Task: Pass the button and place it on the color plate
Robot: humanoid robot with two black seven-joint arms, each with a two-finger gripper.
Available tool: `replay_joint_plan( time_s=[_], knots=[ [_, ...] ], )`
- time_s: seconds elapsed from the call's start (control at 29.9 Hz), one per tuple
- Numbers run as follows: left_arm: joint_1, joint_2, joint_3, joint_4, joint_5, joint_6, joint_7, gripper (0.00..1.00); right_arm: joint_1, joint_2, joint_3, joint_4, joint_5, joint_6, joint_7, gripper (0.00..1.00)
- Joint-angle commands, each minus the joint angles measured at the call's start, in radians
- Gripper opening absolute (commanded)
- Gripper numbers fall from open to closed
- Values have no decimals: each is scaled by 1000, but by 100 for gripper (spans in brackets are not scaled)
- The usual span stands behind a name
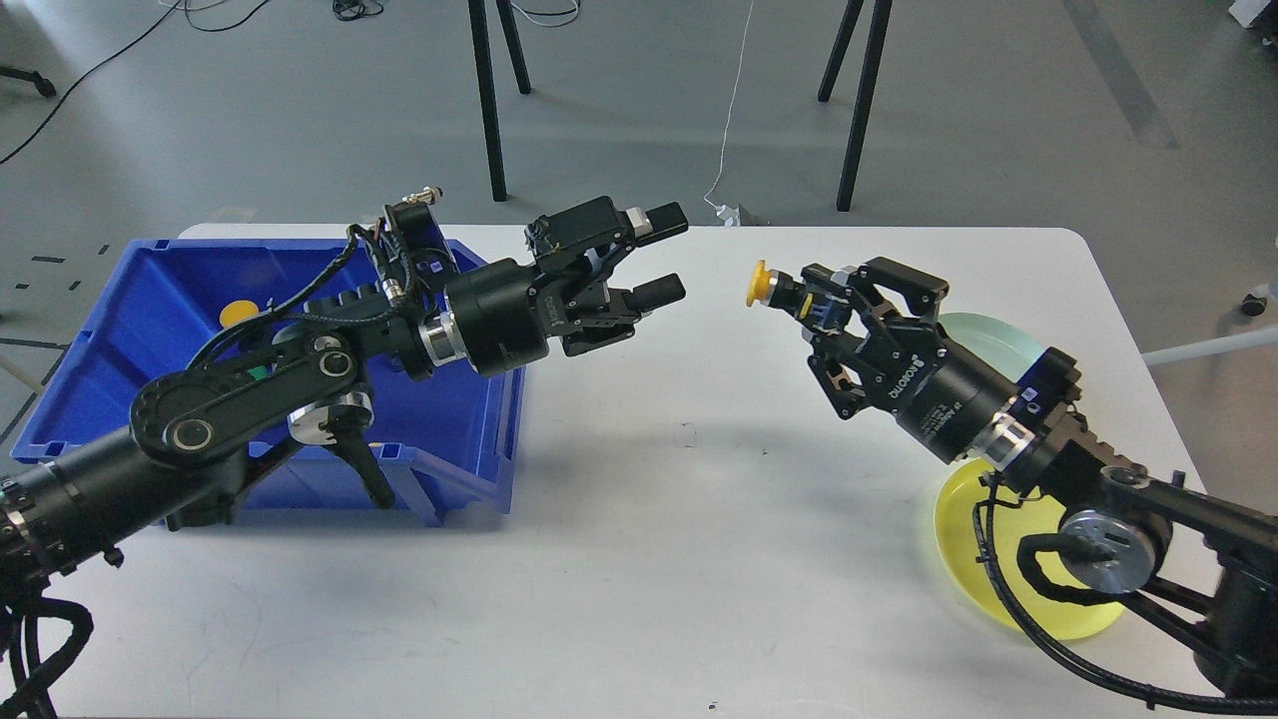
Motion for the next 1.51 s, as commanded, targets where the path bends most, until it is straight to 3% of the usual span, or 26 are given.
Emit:
replay_joint_plan(
  time_s=[0.0,0.23,0.4,0.54,0.67,0.77,1.0,1.14,1.3,1.37,1.47],
  knots=[
    [6,-2,-3,1,-1,0,0,94,-160,-178,91,33,-72,-75,1,0],
    [8,-5,-18,15,-1,0,0,94,-393,-330,96,-1,-296,-344,1,0],
    [8,-8,-18,14,-1,0,0,94,-462,-330,91,-15,-379,-420,1,0],
    [9,-7,-18,15,-1,0,0,94,-470,-330,68,-15,-384,-419,1,2],
    [15,-7,-21,15,-1,0,0,94,-470,-321,53,-30,-382,-419,1,19],
    [15,-8,-23,15,-1,0,0,94,-472,-316,53,-45,-378,-419,1,41],
    [15,1,-24,15,1,0,0,99,-466,-252,65,-42,-367,-424,1,62],
    [41,19,-70,-3,-1,0,0,99,-466,-244,74,-24,-364,-424,1,67],
    [162,131,-389,-123,-61,0,0,99,-469,-250,172,53,-291,-405,1,68],
    [169,189,-460,-124,-62,0,0,99,-466,-250,227,65,-223,-382,1,68],
    [144,371,-455,-117,-27,0,0,99,-458,-239,347,67,-154,-298,1,68]
  ],
)
